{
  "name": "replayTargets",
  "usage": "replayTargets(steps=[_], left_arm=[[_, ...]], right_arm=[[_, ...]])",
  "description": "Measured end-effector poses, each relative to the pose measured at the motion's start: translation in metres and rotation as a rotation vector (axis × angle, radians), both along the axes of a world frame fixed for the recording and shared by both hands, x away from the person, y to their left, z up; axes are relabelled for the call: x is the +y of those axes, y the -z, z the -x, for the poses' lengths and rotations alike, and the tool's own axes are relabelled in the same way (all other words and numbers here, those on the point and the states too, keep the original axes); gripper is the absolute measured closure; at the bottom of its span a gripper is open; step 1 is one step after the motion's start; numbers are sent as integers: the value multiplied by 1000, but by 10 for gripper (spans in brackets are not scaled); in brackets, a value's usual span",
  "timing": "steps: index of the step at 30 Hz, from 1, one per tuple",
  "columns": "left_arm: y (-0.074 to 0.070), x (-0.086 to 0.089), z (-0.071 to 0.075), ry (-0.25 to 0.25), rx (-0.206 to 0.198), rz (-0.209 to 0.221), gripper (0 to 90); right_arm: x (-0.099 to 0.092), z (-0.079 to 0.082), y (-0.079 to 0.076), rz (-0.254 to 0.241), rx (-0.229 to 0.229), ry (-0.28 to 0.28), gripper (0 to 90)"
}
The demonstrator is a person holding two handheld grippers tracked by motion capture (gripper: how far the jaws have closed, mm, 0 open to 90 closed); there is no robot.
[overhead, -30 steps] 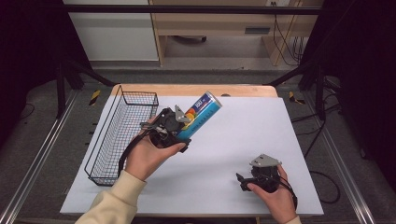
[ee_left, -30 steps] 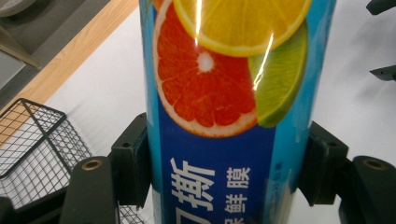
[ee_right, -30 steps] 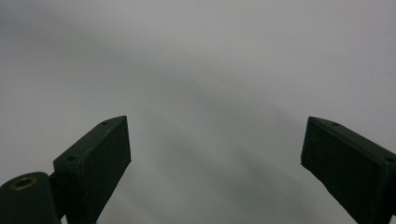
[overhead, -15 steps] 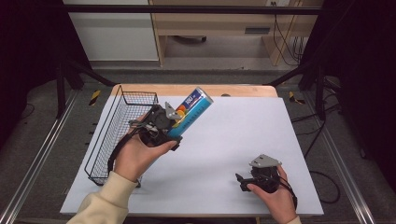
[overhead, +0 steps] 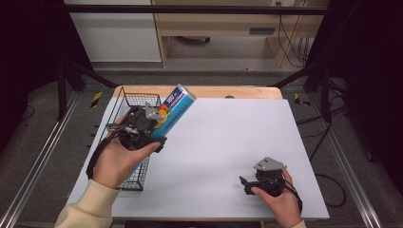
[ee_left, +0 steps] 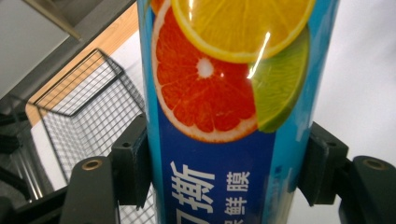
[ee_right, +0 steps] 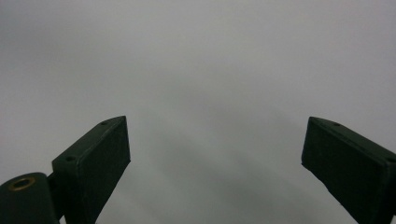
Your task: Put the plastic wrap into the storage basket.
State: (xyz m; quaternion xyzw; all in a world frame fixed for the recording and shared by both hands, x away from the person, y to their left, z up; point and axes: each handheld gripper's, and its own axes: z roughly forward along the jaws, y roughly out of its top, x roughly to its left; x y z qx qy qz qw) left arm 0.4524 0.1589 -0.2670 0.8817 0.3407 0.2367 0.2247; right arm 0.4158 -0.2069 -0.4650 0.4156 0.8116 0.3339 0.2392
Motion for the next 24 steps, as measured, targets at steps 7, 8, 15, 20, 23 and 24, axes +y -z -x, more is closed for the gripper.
replayTargets(steps=[7, 8, 15, 20, 23, 24], left_arm=[[2, 19, 4, -37, 6, -7, 319], [2, 19, 4, -37, 6, -7, 319], [4, 31, 6, -61, 12, -6, 320], [4, 38, 5, -74, 20, -12, 319], [6, 43, 6, -91, 22, 0, 319], [6, 43, 6, -91, 22, 0, 320]], right_arm=[[0, 0, -1, -9, -17, -1, 81], [0, 0, -1, -9, -17, -1, 81], [0, 1, -3, -18, -22, 2, 81], [0, 1, -2, -17, -19, 1, 81], [-1, 0, -2, -15, -21, -1, 81], [-1, 0, -2, -15, -21, -1, 81]])
